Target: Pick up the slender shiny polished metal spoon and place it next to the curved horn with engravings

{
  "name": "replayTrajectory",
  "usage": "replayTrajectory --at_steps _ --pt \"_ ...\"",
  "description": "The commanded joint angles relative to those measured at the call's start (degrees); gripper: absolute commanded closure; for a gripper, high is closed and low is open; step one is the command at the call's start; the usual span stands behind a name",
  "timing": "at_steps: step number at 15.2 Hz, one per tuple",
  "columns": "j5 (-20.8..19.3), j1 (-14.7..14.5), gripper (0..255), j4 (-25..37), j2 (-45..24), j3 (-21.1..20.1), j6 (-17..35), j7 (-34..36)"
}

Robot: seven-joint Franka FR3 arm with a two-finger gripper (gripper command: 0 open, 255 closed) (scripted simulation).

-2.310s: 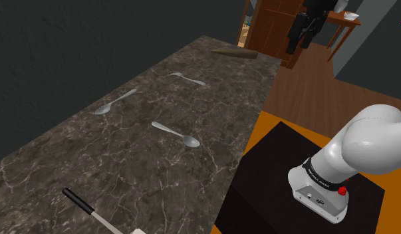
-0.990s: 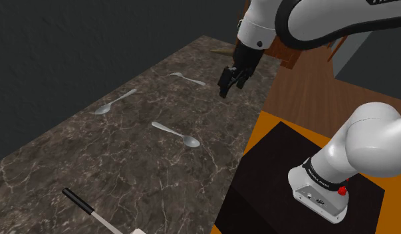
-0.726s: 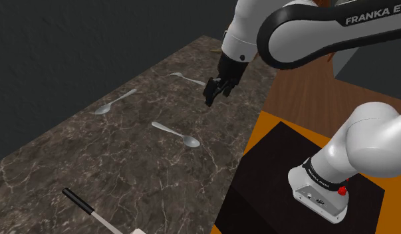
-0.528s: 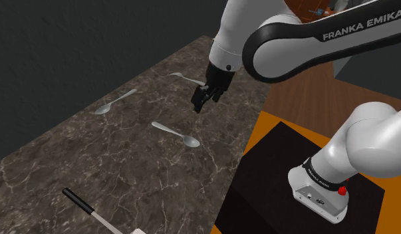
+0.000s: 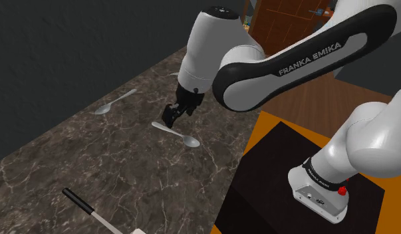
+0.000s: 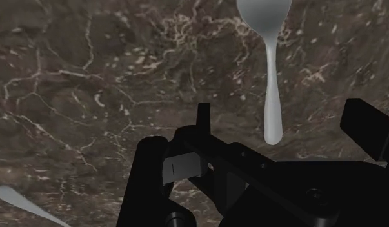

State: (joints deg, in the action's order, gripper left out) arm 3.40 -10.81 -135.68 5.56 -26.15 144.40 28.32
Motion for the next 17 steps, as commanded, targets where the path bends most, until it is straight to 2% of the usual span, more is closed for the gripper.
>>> replayTrajectory --at_steps 1,9,16,17 --pt "-3.19 -0.12 0 1.55 -3.65 -1.23 2.66 3.12" --pt "-8.8 -0.25 0 1.74 -9.76 -0.87 7.82 7.1" --pt "-8.79 -0.27 0 1.74 -9.75 -0.85 7.81 7.09" --pt "-8.79 -0.27 255 1.74 -9.75 -0.85 7.81 7.09"
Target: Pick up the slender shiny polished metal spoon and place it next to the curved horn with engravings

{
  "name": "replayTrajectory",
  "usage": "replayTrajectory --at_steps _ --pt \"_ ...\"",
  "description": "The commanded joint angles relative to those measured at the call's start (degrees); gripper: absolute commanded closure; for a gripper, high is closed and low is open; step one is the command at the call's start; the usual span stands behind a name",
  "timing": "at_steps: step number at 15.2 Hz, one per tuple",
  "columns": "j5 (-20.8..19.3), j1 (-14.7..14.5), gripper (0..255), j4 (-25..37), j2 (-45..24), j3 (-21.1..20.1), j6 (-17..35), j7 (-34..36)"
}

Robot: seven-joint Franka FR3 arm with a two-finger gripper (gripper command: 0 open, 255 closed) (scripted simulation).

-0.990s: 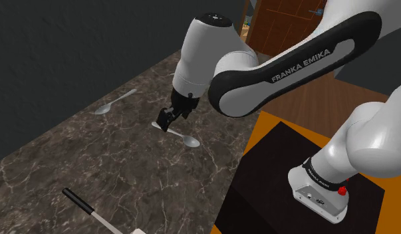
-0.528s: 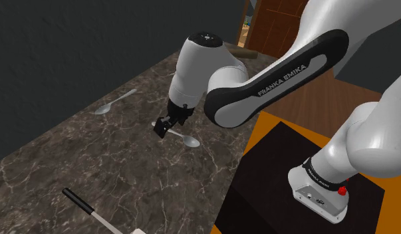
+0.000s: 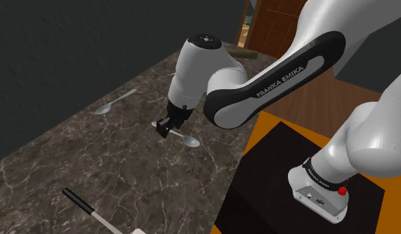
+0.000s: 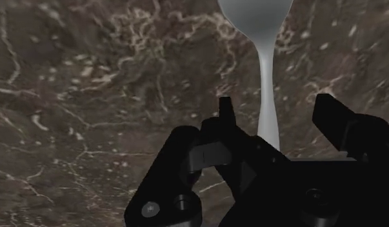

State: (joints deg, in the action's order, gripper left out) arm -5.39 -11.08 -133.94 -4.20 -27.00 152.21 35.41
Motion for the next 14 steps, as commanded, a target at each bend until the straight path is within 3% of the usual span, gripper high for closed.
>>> replayTrajectory --at_steps 1,9,14 --pt "0.0 0.0 255 0.0 0.0 0.0 0.0 0.0" --pt "0.0 0.0 255 0.0 0.0 0.0 0.0 0.0" --pt "2.99 0.22 255 1.12 3.01 -0.39 -3.74 -2.17"
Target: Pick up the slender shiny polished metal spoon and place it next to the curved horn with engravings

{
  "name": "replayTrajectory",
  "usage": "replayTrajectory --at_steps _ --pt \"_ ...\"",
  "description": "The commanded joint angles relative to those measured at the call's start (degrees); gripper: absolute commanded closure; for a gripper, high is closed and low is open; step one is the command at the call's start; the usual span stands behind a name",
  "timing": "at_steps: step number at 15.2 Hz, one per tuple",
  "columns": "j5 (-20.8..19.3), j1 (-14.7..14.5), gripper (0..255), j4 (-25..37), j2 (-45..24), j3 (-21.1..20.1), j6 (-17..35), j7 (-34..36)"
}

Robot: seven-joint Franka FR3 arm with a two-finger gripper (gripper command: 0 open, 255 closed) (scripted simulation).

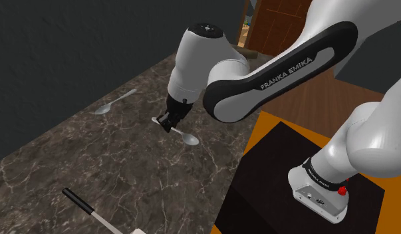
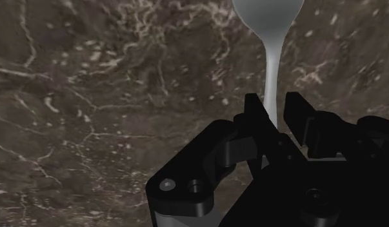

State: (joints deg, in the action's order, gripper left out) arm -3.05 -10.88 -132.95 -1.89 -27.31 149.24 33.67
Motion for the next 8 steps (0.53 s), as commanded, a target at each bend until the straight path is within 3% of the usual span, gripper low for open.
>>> replayTrajectory --at_steps 1,8 --pt "1.17 0.03 255 0.4 1.27 -0.11 -1.53 -0.8" --pt "4.06 0.0 255 2.64 4.84 0.02 -6.94 -2.89"
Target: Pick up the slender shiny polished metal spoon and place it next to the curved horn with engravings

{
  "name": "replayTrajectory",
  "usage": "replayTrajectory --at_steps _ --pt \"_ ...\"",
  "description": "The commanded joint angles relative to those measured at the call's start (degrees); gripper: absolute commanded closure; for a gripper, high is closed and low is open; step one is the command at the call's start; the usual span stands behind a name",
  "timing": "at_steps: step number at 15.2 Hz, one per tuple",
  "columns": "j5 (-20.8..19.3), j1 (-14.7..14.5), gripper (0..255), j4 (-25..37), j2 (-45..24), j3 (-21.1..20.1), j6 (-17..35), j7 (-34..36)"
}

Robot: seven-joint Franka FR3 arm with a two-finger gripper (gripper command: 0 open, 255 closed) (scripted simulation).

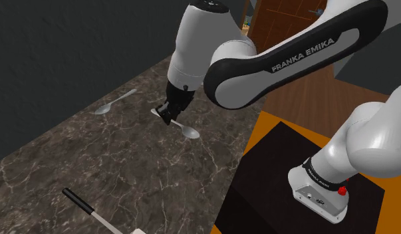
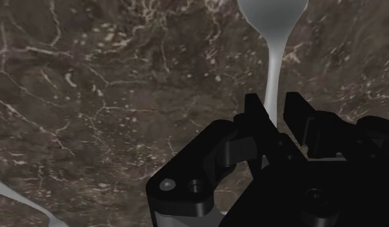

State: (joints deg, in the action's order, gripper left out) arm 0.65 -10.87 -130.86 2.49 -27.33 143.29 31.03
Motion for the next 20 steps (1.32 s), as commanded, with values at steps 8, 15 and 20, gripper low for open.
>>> replayTrajectory --at_steps 8,15,20 --pt "2.41 -0.1 255 3.87 3.7 0.5 -7.22 -1.76" --pt "6.44 1.34 255 0.48 8.73 4.55 -8.82 -9.71" --pt "9.18 3.07 255 -3.64 12.65 9.93 -9.2 -18.63"
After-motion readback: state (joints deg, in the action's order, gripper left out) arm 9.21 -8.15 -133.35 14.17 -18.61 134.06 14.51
